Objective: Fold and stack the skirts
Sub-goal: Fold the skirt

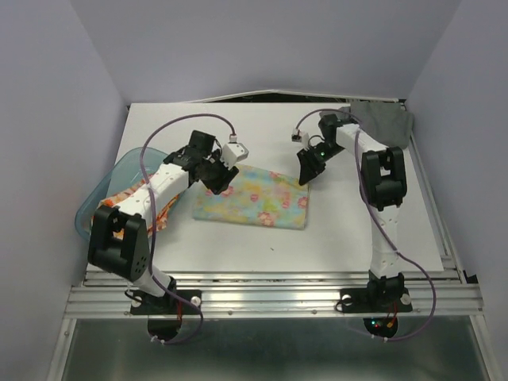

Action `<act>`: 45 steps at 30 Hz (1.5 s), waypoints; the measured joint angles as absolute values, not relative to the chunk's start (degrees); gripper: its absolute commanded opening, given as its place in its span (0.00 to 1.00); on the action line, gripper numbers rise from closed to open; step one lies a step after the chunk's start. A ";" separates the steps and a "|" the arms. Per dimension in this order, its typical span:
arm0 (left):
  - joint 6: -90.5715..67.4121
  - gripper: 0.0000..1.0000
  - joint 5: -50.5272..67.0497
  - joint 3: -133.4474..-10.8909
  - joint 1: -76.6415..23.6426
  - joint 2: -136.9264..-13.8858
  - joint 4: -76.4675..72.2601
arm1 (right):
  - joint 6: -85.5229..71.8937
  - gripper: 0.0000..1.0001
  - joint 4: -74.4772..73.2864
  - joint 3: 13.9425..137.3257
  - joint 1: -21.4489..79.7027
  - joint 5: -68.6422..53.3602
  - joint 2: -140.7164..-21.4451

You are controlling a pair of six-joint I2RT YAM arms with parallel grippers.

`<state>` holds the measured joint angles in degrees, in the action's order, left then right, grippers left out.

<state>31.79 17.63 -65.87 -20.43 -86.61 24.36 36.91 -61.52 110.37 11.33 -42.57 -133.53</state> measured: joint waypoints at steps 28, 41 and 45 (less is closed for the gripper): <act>29.50 0.76 14.76 -89.21 -27.31 -110.08 19.97 | 15.44 0.63 -53.23 78.37 9.54 -55.94 -106.02; 36.36 0.76 -6.55 -44.38 -53.98 -74.85 5.39 | -3.92 0.56 -27.88 87.99 17.45 -55.55 -114.98; 35.09 0.76 -12.67 -40.93 -60.77 -80.31 4.10 | -4.73 0.54 -25.43 87.79 19.68 -55.48 -119.81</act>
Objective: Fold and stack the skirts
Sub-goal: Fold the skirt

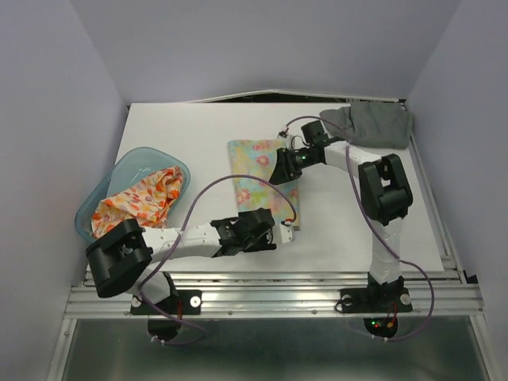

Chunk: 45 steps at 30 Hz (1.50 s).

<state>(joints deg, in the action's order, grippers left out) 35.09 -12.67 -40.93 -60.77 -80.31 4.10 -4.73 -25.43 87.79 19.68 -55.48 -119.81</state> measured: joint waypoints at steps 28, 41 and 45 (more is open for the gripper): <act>29.06 0.00 -23.11 -47.20 -67.55 -93.10 0.25 | 3.51 0.48 -26.02 81.49 19.92 -56.88 -124.60; 25.08 0.00 -8.14 -54.92 -67.92 -84.49 22.61 | 5.52 0.65 -36.84 95.29 21.15 -50.02 -120.97; 24.25 0.00 -4.23 -56.23 -67.94 -84.42 26.94 | 5.26 0.65 -35.29 110.28 20.40 -47.13 -125.69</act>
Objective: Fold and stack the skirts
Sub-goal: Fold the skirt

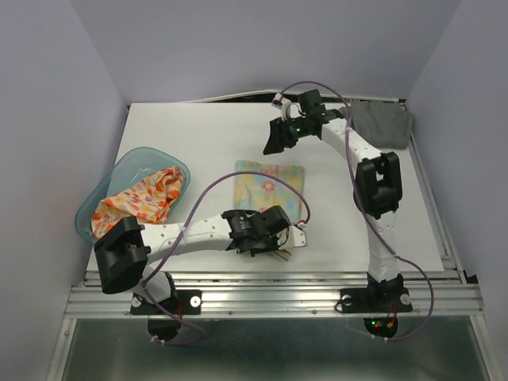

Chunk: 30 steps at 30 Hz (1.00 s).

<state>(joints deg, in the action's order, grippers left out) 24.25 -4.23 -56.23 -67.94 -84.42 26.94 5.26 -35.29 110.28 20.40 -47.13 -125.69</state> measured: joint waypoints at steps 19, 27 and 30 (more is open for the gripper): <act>26.61 0.00 11.44 -81.23 -61.98 -89.38 44.99 | 10.79 0.27 -37.54 101.89 22.65 -58.96 -137.25; 32.18 0.00 11.53 -85.54 -52.99 -98.04 45.21 | 12.86 0.26 -40.71 94.72 24.08 -63.79 -134.32; 34.35 0.00 10.52 -85.54 -50.92 -101.19 44.25 | 13.32 0.26 -41.06 93.95 24.08 -64.16 -133.93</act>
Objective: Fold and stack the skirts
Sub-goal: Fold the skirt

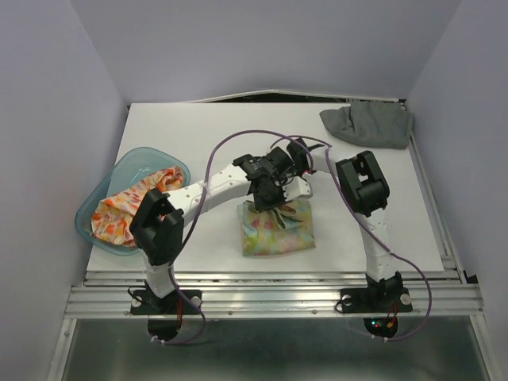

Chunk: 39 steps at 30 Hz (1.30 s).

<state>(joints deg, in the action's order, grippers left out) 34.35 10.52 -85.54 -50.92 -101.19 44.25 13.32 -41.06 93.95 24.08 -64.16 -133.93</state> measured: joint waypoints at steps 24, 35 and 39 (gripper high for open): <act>34.63 0.87 8.84 -84.07 -44.40 -97.82 34.68 | 10.02 0.69 -44.75 109.03 23.73 -57.17 -134.67; 19.84 0.73 20.03 -66.30 -41.89 -79.64 23.44 | -0.30 0.89 -40.58 108.42 11.11 -48.27 -120.64; 12.51 0.67 26.87 -63.11 -41.36 -86.61 19.07 | -4.78 0.97 -39.79 86.28 10.28 -45.56 -106.37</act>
<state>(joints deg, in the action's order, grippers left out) 12.51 26.87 -63.11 -41.36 -86.61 19.07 -4.78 -39.79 86.28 10.28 -45.56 -106.37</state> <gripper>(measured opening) 0.698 0.932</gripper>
